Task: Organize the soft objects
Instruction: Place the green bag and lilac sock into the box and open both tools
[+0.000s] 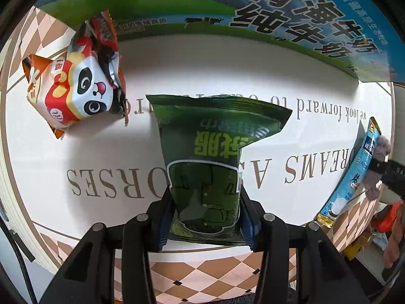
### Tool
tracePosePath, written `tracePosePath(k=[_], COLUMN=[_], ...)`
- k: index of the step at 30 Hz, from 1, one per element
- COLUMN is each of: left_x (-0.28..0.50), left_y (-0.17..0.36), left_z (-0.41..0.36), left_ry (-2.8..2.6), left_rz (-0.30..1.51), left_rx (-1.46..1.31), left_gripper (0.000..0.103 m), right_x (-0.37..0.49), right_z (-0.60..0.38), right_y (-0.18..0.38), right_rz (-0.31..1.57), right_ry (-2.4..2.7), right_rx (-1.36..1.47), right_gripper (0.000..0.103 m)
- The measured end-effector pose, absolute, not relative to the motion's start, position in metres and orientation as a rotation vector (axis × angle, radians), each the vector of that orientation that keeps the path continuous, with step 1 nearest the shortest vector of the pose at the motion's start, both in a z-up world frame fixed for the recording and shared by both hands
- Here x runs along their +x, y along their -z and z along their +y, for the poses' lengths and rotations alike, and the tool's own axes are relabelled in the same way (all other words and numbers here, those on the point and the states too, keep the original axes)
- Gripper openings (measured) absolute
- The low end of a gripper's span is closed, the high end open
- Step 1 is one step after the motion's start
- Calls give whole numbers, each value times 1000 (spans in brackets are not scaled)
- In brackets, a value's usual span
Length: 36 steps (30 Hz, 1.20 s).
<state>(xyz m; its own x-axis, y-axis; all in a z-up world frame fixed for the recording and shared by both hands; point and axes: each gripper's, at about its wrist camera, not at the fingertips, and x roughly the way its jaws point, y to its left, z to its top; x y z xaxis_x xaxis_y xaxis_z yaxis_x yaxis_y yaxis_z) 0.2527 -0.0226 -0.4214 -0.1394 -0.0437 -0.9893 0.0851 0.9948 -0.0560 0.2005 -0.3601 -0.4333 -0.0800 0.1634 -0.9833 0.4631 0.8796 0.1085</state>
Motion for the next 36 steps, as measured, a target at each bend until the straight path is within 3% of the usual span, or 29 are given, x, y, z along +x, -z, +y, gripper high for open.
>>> tracePosePath(k=[8, 17, 20, 25, 36], left_x=[238, 260, 290, 342, 413], left_y=[367, 233, 211, 217, 290], left_z=[-30, -60, -61, -56, -51], left_ry=[146, 290, 277, 212, 110], left_rz=[1640, 1435, 1399, 1413, 1596], left_rx=[-16, -67, -48, -17, 66], left_gripper=[37, 37, 37, 37, 37], right_x=[172, 204, 222, 281, 377], right_z=[-366, -327, -298, -270, -244], right_y=[403, 269, 222, 204, 295], right_rz=[1600, 1379, 1310, 1272, 1454], right_ry=[255, 44, -33, -64, -8], right_rx=[449, 388, 376, 323, 244], right_gripper=[39, 39, 39, 39, 39])
